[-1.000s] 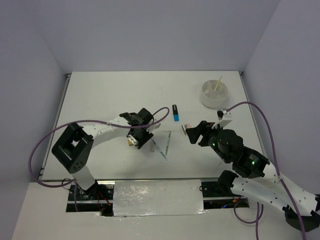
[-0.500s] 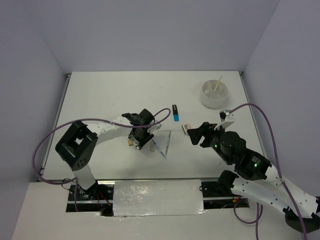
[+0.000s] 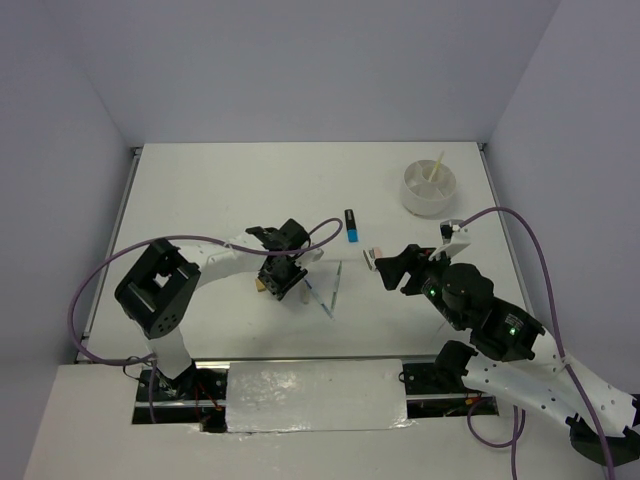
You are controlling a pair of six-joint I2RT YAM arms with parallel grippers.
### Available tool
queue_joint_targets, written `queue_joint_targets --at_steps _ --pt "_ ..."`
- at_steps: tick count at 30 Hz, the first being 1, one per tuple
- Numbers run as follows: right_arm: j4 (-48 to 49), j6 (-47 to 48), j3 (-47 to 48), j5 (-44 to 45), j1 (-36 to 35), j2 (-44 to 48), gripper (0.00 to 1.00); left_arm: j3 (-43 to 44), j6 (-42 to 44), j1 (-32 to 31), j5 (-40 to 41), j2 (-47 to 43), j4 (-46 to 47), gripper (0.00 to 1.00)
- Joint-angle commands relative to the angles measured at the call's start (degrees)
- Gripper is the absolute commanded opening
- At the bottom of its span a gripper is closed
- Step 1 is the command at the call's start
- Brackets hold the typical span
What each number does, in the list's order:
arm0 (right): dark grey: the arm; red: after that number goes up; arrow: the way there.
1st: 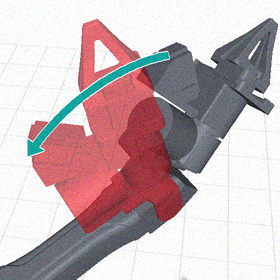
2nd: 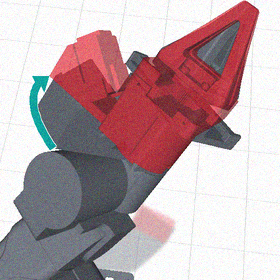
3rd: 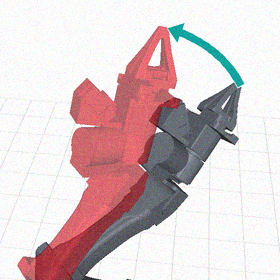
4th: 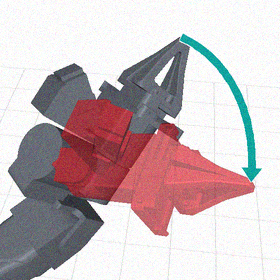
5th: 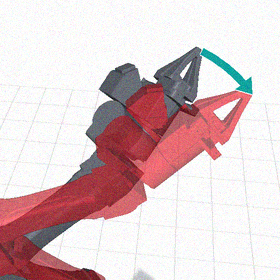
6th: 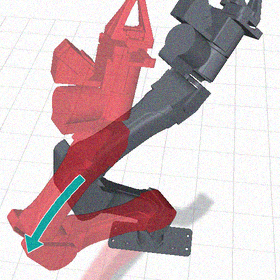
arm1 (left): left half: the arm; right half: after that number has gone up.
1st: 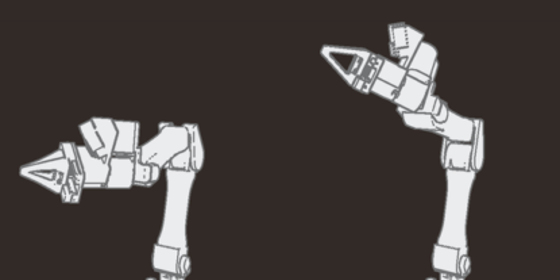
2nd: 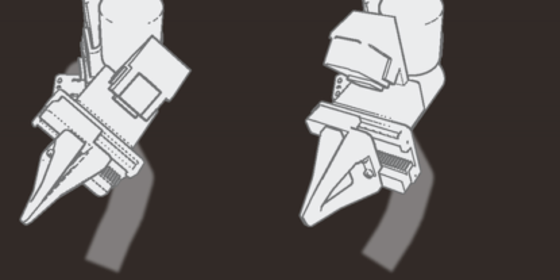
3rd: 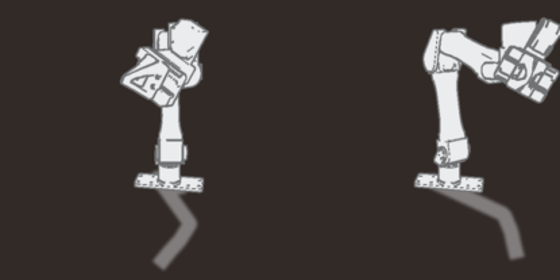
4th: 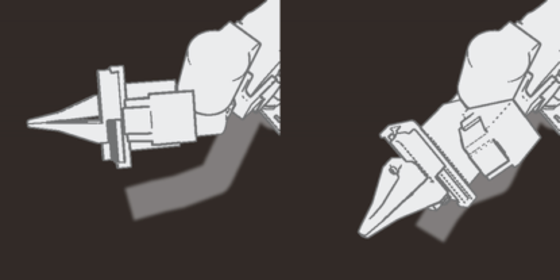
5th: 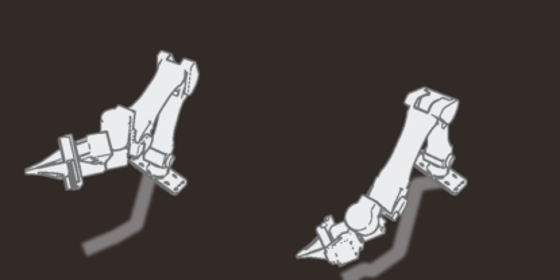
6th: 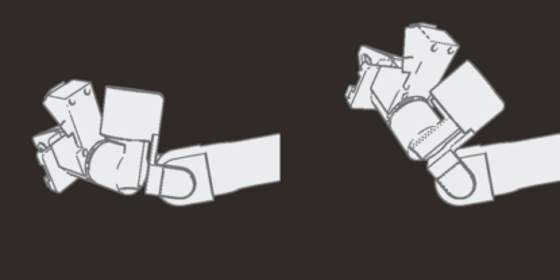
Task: Sort the stationery into containers
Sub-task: Pick up the pen from the center of the board.
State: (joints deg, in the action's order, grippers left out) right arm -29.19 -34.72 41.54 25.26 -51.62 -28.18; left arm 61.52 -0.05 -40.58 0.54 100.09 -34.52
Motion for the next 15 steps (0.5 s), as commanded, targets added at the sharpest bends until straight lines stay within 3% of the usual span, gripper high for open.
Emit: queue_joint_targets --at_steps 1,8,15 --pt "1.6 0.8 -0.1 0.6 -0.2 0.2 0.73 0.4 0.6 -0.3 -1.8 1.2 0.1 0.46" --pt "1.0 0.9 0.6 0.4 -0.2 0.2 0.73 -0.3 0.5 -1.0 -1.9 0.9 -0.2 0.35" --pt "0.7 1.3 1.0 0.3 -0.2 0.6 0.73 -0.7 -2.4 -2.0 -1.5 -0.7 -0.6 0.17"
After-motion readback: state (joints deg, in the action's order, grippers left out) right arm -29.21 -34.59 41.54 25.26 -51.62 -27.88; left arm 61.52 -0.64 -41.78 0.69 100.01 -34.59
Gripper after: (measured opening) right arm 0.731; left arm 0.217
